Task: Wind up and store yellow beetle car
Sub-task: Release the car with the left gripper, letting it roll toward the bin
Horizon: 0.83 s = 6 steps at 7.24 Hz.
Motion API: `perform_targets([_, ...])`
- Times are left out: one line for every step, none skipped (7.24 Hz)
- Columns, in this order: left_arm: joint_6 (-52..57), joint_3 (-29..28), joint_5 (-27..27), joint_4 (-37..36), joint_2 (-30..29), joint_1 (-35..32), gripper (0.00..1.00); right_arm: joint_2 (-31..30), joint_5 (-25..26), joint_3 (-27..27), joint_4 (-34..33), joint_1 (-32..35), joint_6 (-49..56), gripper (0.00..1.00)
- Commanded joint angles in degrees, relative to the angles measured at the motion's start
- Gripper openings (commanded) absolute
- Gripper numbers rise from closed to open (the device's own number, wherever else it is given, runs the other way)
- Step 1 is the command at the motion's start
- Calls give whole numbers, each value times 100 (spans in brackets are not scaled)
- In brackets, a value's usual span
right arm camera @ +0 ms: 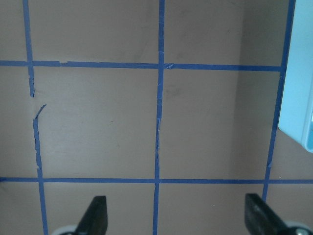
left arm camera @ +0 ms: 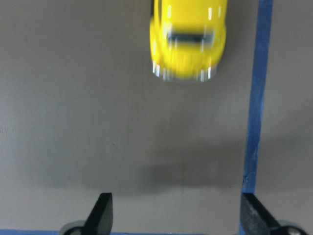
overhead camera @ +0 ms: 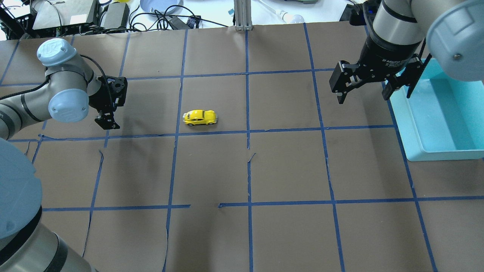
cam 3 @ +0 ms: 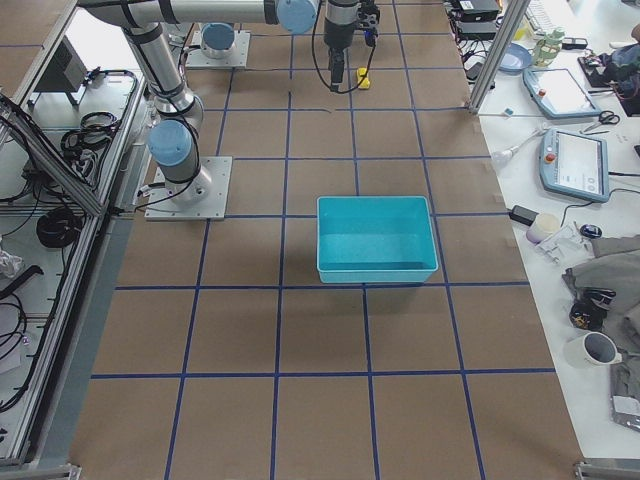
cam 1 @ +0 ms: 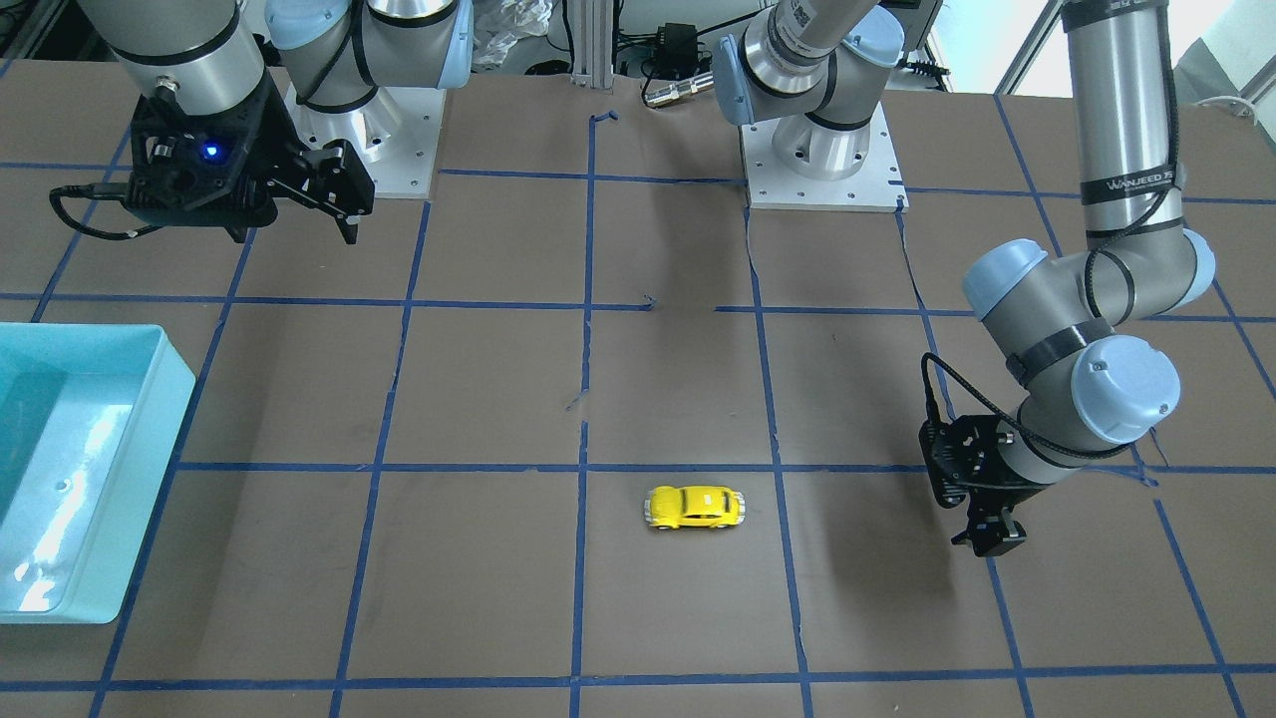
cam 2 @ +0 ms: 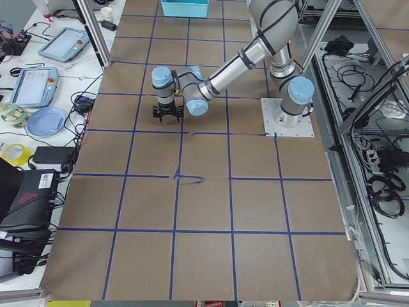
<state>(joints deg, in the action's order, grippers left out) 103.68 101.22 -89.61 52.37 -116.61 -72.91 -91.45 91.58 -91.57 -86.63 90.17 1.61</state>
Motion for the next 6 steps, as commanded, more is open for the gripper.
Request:
perform_targets([-1158,-67,163,395,400,-624,92,4,-17,-1,-3,0,6,100])
perform_targets([-2262,-250,146,762,646,-1142,92,4,0,-1,-3,0,23,100])
perform_targets([-3473,-565,146,1322,884,-1512,92,22,-17,-1,-12,-9,93,100])
perform_targets([-4956,-959,146,1867,1025,-1742,92,48,0,-1,-21,-17,103,100])
perform_targets([-6485,-1329,155,2273,1157,-1945,93,92,1,-1,-56,-113,129,100])
perform_targets([-7292,-1620,111,2712,1358,-2112,93,127,70,-10,-56,-184,199,100])
